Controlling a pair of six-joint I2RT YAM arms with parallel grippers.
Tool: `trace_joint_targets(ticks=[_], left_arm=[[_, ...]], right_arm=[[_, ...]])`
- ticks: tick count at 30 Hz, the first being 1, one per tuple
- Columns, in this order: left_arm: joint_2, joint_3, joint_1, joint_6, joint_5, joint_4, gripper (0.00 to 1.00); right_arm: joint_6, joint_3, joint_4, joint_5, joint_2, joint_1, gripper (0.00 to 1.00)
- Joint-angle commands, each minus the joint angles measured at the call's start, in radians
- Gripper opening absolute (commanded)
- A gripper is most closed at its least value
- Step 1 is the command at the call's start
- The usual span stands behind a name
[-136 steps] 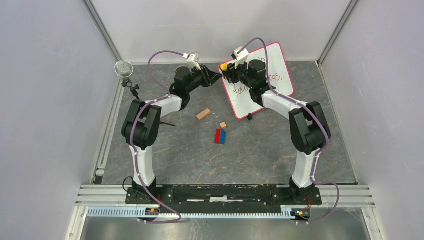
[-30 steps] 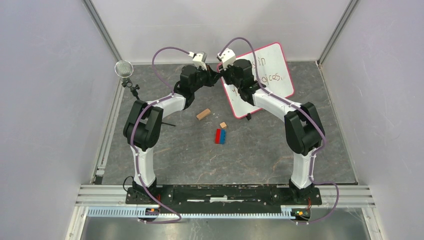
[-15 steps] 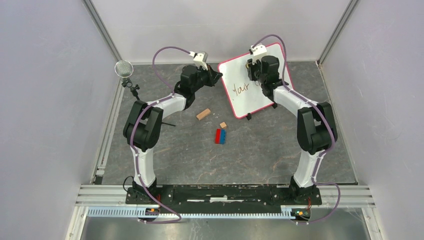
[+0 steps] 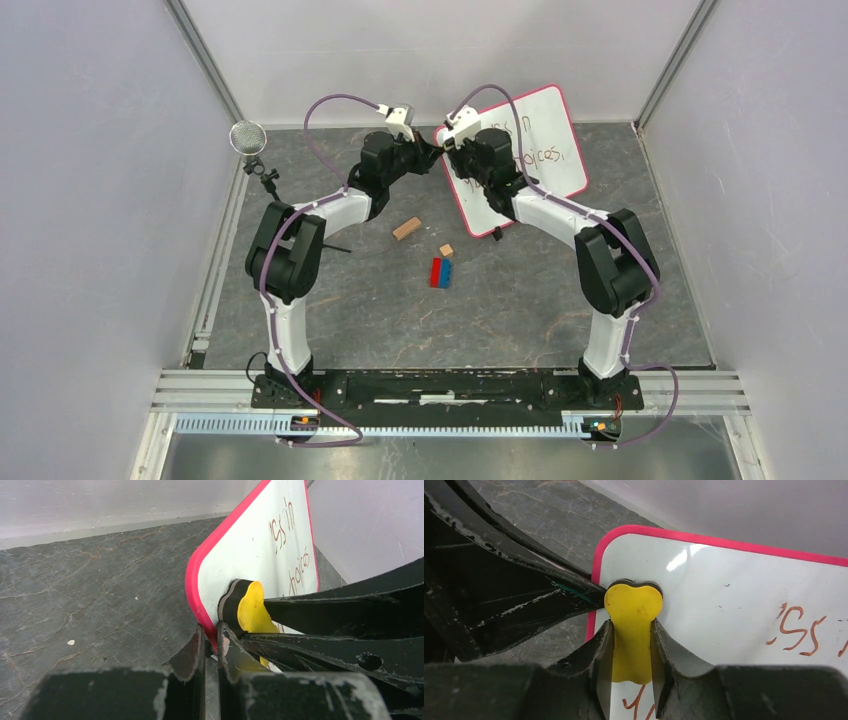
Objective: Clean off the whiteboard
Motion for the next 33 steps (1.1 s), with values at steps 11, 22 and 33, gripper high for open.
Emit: trace_joint_targets(ticks=[11,22,33], left_arm=[[-0.040,-0.012,-0.033,0.089,0.059,0.019,0.02],[-0.038,-0.012,-0.035,0.086,0.061,0.022,0.02],[-0.037,-0.011,-0.035,0.093,0.059,0.016,0.02]], right_arm=[[0.083,-0.205,0.024,-0.016,-0.081,-0.114,0.00],[-0.023,-0.197,0.036,-0.044,-0.081,0.019,0.00],[0.106,-0.301,0.160,0.046,-0.072,-0.057,0.00]])
